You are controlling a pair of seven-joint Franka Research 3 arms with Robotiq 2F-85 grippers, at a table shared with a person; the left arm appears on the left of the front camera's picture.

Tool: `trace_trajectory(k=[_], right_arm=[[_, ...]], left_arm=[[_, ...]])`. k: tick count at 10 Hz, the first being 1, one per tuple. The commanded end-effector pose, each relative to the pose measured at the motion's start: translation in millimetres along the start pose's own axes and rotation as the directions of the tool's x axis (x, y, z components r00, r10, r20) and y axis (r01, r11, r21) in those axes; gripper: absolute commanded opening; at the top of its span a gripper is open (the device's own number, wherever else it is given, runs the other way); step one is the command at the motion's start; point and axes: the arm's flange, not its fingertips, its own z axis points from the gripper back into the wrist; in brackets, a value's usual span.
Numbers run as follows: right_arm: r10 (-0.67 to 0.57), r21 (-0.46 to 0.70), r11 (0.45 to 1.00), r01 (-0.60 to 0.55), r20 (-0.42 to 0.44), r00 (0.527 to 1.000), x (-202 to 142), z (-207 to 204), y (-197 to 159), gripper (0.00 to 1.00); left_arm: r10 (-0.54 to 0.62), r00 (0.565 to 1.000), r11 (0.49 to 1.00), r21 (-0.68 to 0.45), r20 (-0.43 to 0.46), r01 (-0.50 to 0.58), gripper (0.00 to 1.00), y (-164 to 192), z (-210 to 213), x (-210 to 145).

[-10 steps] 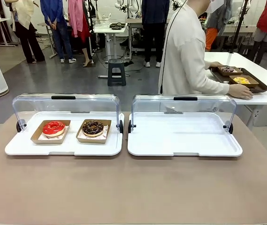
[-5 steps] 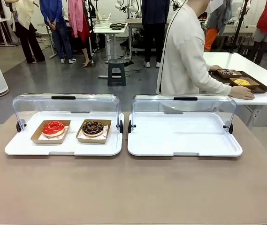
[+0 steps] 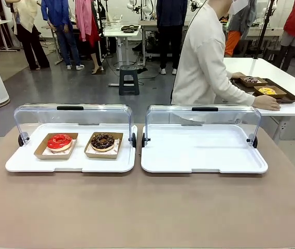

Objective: Provide the desired donut to the person.
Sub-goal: Place the picked Paper togo box onto the Handle tray extended by the person.

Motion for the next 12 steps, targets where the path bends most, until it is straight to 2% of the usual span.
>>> trace_trajectory(k=[1, 8, 9, 12], right_arm=[[0.006, -0.011, 1.0, -0.006, 0.0, 1.0, 4.3, -0.8, 3.2, 1.0], [-0.015, -0.017, 1.0, 0.015, -0.025, 1.0, 0.5, 2.3, 2.9, 1.0], [0.032, -0.024, 0.999, -0.031, 0.011, 0.999, 5.8, 19.3, -2.8, 1.0], [0.069, 0.01, 0.998, -0.069, 0.012, 0.998, 1.1, 25.0, -59.8, 1.0]], left_arm=[[-0.001, 1.0, 1.0, 0.002, 0.005, 0.001, 1.0, -0.1, -0.9, 1.0], [-0.001, 1.0, 1.0, 0.002, 0.005, 0.001, 1.0, -0.1, -0.9, 1.0], [-0.001, 1.0, 1.0, 0.002, 0.005, 0.001, 1.0, -0.1, -0.9, 1.0], [-0.001, 1.0, 1.0, 0.002, 0.005, 0.001, 1.0, -0.1, -0.9, 1.0]])
